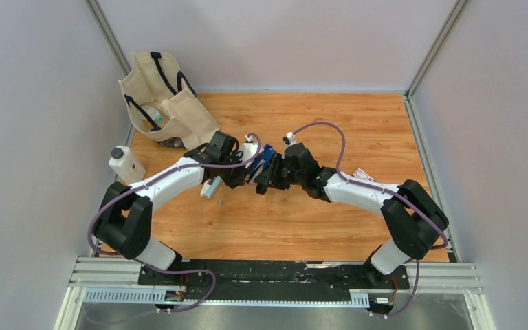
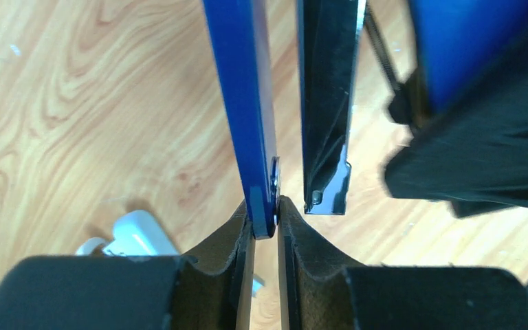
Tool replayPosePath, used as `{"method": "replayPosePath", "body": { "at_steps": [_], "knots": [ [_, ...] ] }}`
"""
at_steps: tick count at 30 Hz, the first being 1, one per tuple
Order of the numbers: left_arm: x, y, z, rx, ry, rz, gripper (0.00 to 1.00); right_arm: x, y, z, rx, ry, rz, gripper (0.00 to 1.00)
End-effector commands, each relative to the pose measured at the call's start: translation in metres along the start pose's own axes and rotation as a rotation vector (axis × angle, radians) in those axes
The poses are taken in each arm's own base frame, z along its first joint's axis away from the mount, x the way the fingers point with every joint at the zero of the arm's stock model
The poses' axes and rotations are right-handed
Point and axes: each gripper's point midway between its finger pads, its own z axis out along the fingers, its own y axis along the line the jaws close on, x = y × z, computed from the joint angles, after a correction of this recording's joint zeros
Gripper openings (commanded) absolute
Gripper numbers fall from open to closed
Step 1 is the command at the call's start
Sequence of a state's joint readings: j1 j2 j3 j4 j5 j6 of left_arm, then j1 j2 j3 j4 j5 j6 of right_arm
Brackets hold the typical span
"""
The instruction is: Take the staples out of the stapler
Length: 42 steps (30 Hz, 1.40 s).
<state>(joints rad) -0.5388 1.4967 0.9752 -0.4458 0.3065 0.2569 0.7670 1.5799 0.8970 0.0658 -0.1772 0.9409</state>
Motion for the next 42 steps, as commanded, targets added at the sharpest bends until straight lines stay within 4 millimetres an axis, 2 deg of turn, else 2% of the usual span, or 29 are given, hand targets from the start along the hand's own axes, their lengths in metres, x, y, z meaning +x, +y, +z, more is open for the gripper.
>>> {"method": "replayPosePath", "body": {
  "at_steps": [1,3,7,14,19,22,27,30,37,42],
  "knots": [
    [-0.041,0.035,-0.005,-0.139,-0.108,0.170,0.00,0.006,-0.006,-0.014,0.012,0.024,-0.123,0.00],
    [-0.039,0.039,-0.004,-0.161,-0.110,0.176,0.00,0.010,-0.017,-0.019,0.058,0.041,-0.141,0.00],
    [-0.039,0.042,-0.003,-0.188,-0.121,0.174,0.00,0.009,-0.021,-0.026,0.083,0.038,-0.195,0.00],
    [-0.051,0.050,-0.001,-0.281,-0.121,0.236,0.00,0.008,-0.031,-0.043,0.110,0.016,-0.299,0.00],
    [-0.057,0.063,0.002,-0.342,-0.114,0.257,0.00,0.013,-0.039,-0.046,0.110,0.010,-0.337,0.00],
    [-0.053,0.071,0.003,-0.389,-0.088,0.256,0.00,0.023,-0.043,-0.044,0.114,0.021,-0.376,0.00],
    [-0.045,0.070,0.006,-0.441,-0.071,0.314,0.00,0.043,-0.054,-0.042,0.147,0.035,-0.447,0.00],
    [-0.046,0.069,0.008,-0.467,-0.058,0.341,0.00,0.047,-0.060,-0.043,0.179,0.020,-0.473,0.00],
    [-0.053,0.085,0.010,-0.549,-0.025,0.302,0.00,0.066,-0.074,-0.048,0.245,-0.009,-0.543,0.00],
    [-0.052,0.088,0.010,-0.577,-0.015,0.307,0.00,0.083,-0.070,-0.051,0.263,-0.026,-0.610,0.00]
  ]
}}
